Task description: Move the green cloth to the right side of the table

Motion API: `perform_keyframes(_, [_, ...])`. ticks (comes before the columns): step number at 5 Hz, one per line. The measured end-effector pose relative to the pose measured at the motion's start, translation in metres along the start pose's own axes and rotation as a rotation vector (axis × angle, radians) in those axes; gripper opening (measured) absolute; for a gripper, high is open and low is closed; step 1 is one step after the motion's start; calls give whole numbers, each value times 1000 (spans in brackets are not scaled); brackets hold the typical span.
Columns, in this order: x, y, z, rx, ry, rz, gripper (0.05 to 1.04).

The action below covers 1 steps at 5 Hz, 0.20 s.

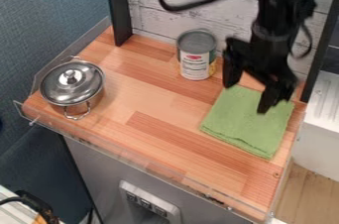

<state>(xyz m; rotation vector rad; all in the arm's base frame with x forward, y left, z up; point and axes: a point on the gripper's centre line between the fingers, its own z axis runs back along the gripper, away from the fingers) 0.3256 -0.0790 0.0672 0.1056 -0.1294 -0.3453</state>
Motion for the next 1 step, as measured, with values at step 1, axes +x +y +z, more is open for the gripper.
perform_keyframes(1, [-7,1,5,-16,-3,18,1000])
